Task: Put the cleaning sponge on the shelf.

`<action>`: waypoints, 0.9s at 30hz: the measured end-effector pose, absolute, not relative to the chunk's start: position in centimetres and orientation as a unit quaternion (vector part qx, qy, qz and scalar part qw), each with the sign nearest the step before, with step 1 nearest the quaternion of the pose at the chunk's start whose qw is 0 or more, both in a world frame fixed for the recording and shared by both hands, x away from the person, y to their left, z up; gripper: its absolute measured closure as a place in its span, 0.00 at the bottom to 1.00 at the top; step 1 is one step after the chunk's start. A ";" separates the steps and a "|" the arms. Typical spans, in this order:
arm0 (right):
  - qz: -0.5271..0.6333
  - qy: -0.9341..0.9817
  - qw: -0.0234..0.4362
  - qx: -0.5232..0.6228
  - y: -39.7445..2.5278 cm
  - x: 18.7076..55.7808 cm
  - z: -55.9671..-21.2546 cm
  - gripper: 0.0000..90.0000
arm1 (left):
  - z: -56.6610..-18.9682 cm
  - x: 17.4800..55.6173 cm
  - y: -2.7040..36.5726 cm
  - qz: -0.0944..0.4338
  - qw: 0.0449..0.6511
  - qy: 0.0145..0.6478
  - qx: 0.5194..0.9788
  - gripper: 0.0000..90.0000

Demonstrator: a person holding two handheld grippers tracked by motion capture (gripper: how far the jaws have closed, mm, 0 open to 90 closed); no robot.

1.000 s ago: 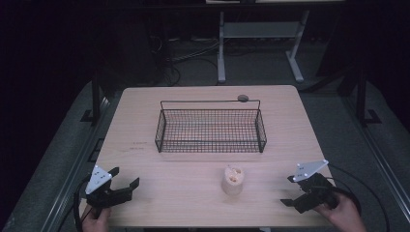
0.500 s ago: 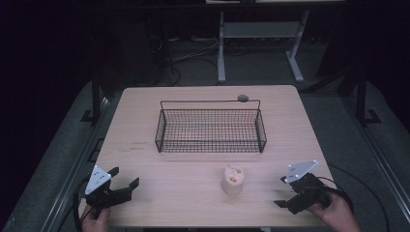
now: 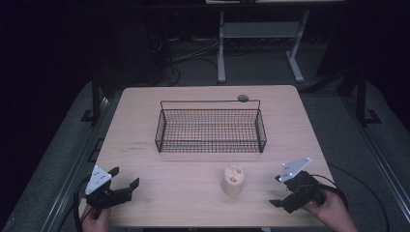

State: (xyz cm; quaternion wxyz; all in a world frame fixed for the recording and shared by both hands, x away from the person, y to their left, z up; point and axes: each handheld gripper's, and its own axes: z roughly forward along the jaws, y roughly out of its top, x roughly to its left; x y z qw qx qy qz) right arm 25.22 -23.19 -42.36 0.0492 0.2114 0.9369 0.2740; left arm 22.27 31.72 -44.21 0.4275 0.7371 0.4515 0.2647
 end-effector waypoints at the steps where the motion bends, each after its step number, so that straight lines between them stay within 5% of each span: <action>1: 0.275 0.937 0.051 0.208 -23.1 25.3 -42.3 0.20 | -44.2 22.3 31.7 0.264 0.427 0.452 0.737 0.15; 27: 0.266 0.947 0.034 0.175 -20.0 26.2 -41.3 0.20 | -44.2 22.4 31.7 0.264 0.425 0.449 0.740 0.15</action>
